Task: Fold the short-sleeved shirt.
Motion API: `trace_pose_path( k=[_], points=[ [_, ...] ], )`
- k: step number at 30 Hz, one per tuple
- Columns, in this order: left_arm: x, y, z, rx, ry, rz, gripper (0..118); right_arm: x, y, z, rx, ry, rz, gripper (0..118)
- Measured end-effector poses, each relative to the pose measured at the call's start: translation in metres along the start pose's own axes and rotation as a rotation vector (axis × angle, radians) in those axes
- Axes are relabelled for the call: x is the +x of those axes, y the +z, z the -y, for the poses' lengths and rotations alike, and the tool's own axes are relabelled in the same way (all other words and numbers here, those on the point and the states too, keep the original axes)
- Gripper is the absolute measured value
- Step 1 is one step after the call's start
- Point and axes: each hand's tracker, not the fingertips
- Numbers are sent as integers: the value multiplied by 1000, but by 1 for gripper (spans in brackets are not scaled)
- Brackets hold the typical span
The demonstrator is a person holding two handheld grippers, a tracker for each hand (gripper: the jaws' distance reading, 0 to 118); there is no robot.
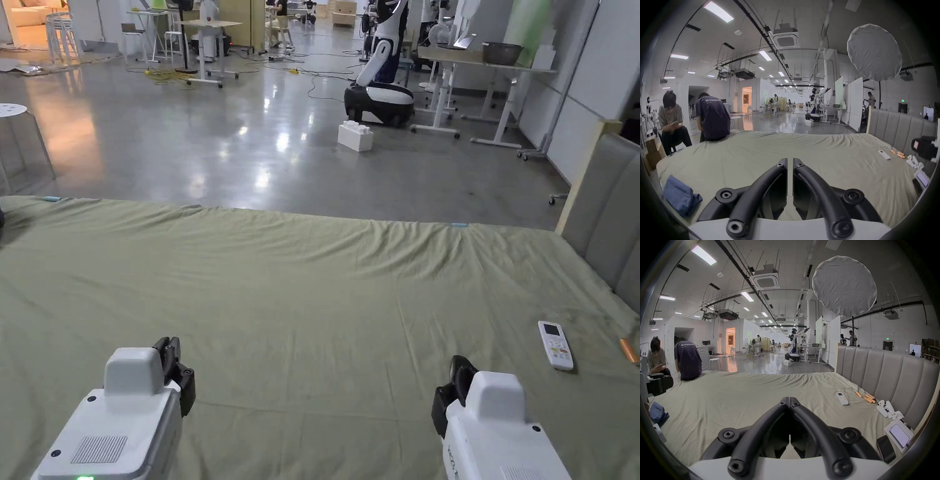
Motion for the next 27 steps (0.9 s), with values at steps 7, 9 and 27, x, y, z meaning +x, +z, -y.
trace_pose_path(
  k=[7, 9, 27],
  points=[
    [5, 3, -2, 6, 26, 7, 5, -4, -2, 2, 16, 8, -9, 0],
    [6, 3, -2, 4, 19, 7, 5, -4, -3, 1, 11, 1, -14, 0],
    [5, 9, -1, -2, -50, 25, 5, -4, 0, 3, -7, 6, -23, 0]
  ],
)
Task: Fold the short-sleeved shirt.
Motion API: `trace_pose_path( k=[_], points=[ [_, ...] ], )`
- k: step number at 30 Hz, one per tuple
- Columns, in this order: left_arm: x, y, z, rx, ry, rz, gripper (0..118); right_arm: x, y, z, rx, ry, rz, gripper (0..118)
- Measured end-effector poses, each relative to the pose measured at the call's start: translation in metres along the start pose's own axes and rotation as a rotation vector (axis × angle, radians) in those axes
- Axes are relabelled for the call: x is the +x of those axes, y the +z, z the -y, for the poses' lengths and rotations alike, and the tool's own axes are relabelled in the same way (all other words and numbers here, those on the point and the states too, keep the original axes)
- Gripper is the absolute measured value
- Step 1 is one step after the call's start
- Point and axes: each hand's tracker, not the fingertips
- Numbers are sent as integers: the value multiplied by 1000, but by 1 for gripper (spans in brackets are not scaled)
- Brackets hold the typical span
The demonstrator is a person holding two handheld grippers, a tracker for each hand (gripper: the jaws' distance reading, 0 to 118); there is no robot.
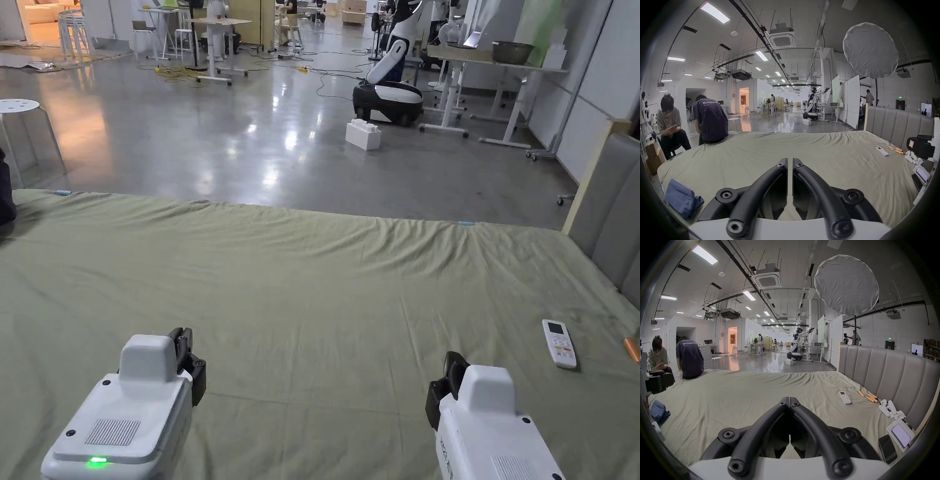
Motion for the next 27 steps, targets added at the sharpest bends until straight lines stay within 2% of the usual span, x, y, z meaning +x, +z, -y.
trace_pose_path(
  k=[5, 6, 7, 8, 9, 10, 13, 17, 24, 27],
  points=[
    [1, 2, -2, 0, -5, -1, 7, 0, -1, 1, -2, -5, -6, 3],
    [2, 2, -2, 0, -6, -4, 12, 0, -1, 1, -3, 0, -9, 12],
    [3, 2, -1, -2, -7, -12, 24, 0, -1, 1, -2, 2, -10, 29],
    [2, 2, -1, -5, -6, -20, 46, -1, -1, 1, -3, 6, -8, 58],
    [1, 1, -1, -6, -2, -21, 58, -1, -2, 1, -4, 10, -4, 77],
    [1, 2, 0, -6, 5, -21, 62, -2, -2, 1, 0, 14, 4, 84],
    [-1, 2, 1, -2, 6, -35, 64, -3, 0, 1, 28, 37, 21, 89],
    [-3, 4, 1, 9, 8, -59, 81, -1, -1, 0, 7, 6, 23, 114],
    [-9, 8, -3, 33, 17, -22, 102, -1, 0, -4, 21, -4, 3, 118],
    [-8, 8, -6, 33, -1, -22, 104, -3, -4, -5, 15, 0, -1, 118]
  ],
)
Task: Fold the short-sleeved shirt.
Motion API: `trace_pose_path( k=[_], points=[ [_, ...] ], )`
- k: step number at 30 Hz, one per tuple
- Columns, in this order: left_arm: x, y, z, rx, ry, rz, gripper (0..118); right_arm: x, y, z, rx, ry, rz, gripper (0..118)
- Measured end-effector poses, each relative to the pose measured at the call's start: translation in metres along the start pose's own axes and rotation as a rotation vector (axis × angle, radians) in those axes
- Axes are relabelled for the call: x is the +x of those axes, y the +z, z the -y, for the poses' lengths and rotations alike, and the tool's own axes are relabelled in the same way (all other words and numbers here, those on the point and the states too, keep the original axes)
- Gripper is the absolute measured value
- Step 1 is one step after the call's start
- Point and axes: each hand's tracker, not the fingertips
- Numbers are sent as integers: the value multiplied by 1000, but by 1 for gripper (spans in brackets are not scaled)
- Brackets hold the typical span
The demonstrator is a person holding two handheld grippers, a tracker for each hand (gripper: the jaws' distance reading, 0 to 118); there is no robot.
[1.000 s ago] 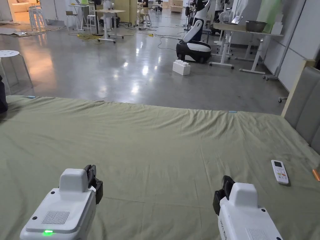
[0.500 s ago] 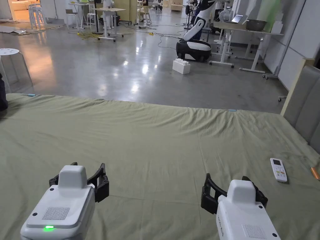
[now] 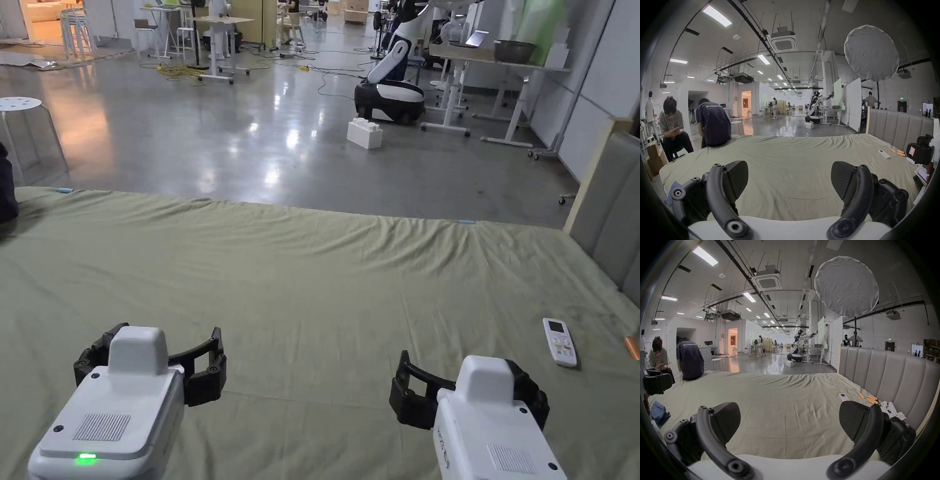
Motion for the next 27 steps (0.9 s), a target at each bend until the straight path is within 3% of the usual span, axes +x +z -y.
trace_pose_path(
  k=[3, 6, 9, 18, 27],
  points=[
    [1, -1, -1, 19, -13, -6, 104, 0, -3, -2, -8, -11, -17, 118],
    [2, -2, -5, 18, -7, -7, 107, 4, -6, -6, -40, -91, -72, 118],
    [3, -3, -4, 30, 7, -11, 107, 7, -6, -12, -85, -181, -44, 118],
    [9, -4, -1, 48, -25, -34, 107, 8, -10, -30, -99, -148, -68, 118],
    [6, -8, -3, 4, -22, -23, 107, -2, -15, -33, -205, -132, 30, 118]
  ],
)
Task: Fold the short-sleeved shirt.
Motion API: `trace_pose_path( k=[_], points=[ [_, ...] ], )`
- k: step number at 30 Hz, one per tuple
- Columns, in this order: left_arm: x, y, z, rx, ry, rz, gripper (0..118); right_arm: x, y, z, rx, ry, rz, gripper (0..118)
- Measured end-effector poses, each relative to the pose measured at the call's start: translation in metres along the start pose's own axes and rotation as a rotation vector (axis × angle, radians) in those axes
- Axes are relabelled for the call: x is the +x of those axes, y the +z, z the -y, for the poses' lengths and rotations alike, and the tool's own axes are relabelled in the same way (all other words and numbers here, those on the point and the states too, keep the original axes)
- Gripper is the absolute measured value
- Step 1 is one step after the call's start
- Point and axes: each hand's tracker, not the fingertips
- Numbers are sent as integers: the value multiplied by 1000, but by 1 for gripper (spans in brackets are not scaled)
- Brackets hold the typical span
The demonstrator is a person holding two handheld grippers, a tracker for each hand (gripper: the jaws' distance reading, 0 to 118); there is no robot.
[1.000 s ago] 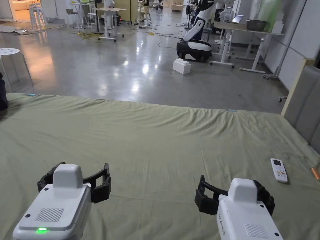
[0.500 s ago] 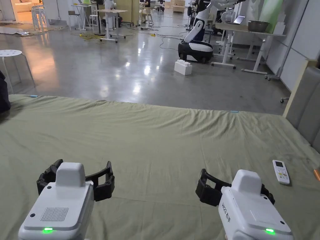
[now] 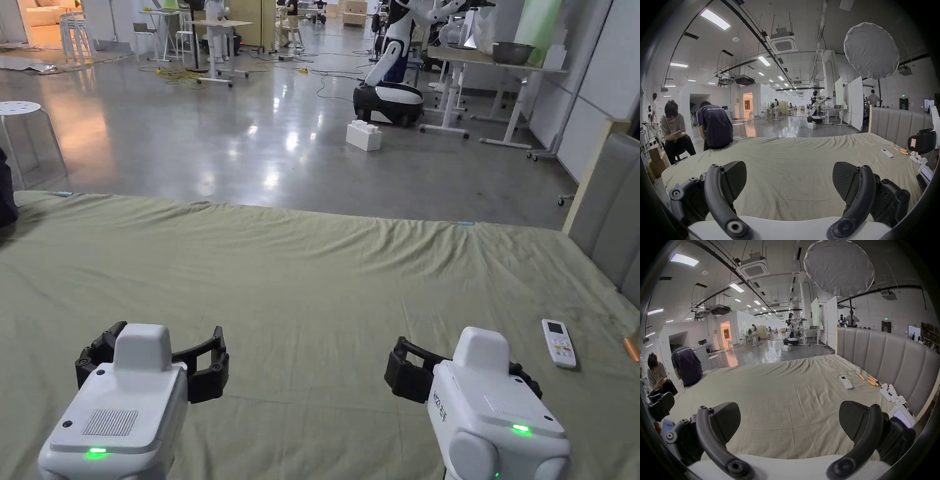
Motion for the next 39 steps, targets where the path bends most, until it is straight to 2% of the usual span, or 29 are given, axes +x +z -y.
trace_pose_path(
  k=[8, 30, 39],
  points=[
    [-2, -1, 0, -15, 9, 11, 107, -2, -4, -1, -26, -8, 3, 118],
    [-6, -7, 0, -33, 37, 26, 107, 0, -9, 7, -8, 59, 7, 118],
    [-11, -11, 1, -50, 25, 17, 107, 5, -21, 10, -32, 42, 10, 118]
  ],
)
